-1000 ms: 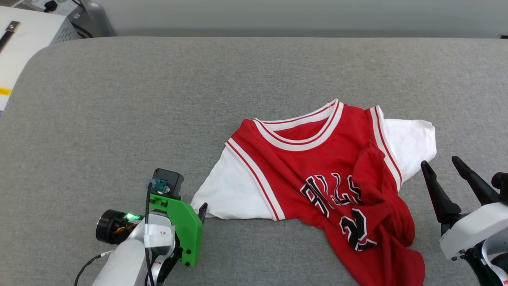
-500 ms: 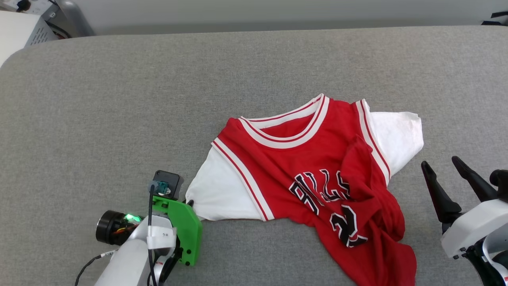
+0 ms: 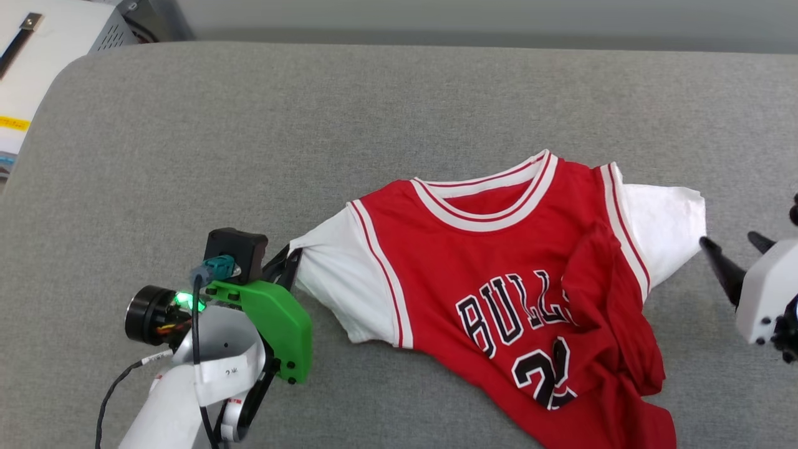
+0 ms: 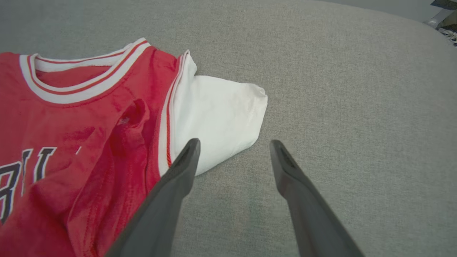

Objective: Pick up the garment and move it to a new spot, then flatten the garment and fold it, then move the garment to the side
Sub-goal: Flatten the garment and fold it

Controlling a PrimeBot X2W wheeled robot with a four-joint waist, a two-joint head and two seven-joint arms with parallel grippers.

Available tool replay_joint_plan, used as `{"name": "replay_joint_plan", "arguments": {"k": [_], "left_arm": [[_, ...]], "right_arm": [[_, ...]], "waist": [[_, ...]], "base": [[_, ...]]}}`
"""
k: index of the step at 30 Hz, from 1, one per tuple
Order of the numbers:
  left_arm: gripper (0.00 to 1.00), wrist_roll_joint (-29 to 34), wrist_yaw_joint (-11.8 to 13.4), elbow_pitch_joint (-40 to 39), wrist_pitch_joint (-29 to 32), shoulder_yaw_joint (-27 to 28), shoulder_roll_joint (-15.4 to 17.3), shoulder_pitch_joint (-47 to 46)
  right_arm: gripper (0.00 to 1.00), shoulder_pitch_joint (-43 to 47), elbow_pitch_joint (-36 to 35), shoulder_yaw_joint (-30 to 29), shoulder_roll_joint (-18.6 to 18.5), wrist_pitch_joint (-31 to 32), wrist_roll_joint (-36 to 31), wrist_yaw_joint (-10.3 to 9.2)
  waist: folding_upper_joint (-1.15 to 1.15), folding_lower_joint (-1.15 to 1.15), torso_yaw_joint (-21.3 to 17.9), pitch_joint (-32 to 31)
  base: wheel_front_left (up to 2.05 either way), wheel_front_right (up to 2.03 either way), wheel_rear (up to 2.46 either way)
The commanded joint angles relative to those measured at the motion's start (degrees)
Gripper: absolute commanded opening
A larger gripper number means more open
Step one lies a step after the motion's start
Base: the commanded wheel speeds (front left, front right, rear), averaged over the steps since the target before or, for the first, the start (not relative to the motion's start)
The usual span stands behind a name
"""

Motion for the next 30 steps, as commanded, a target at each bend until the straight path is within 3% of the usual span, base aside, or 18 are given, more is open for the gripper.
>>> {"name": "replay_joint_plan", "arguments": {"k": [1,10,18,26,27,29,30], "left_arm": [[0.00,-0.1,0.5,-1.8,0.6,-0.1,0.3,0.6],[0.00,-0.3,0.5,-9.7,3.2,-2.0,-0.4,-0.6],[0.00,-0.4,0.1,-10.7,2.7,-3.3,-1.3,-2.0],[0.00,-0.8,-0.5,-9.4,1.7,-4.2,-2.0,-3.1],[0.00,-0.9,-0.5,-9.3,1.7,-4.2,-2.0,-3.1],[0.00,-0.9,-0.5,-9.0,1.5,-4.2,-2.0,-3.2],[0.00,-1.0,-0.5,-8.8,1.4,-4.2,-2.0,-3.3]], "right_arm": [[1.00,-2.7,1.4,-0.9,-0.1,2.3,0.9,-0.03],[1.00,-14.8,10.8,-1.9,-4.0,15.2,1.3,-0.03],[1.00,-20.3,16.3,1.2,-7.6,17.5,-0.7,-0.03],[1.00,-19.3,20.2,6.5,-9.2,20.4,1.9,-0.03],[0.85,-19.0,20.3,7.0,-9.3,20.4,2.2,-0.03],[0.00,-18.4,20.6,7.7,-9.4,20.2,3.0,-0.03],[0.00,-18.2,20.7,8.1,-9.6,20.0,3.4,-0.03]], "waist": [[0.00,0.00,1.7,2.2],[0.00,0.00,5.9,8.0],[0.00,0.00,8.0,11.2],[0.00,0.00,8.8,12.2],[0.00,0.00,8.8,12.3],[0.00,0.00,8.9,12.3],[0.00,0.00,8.9,12.2]], "base": [[0.00,0.00,0.00],[0.00,0.00,0.00],[0.00,0.00,0.00],[0.00,0.00,0.00],[0.00,0.00,0.00],[0.00,0.00,0.00],[0.00,0.00,0.00]]}}
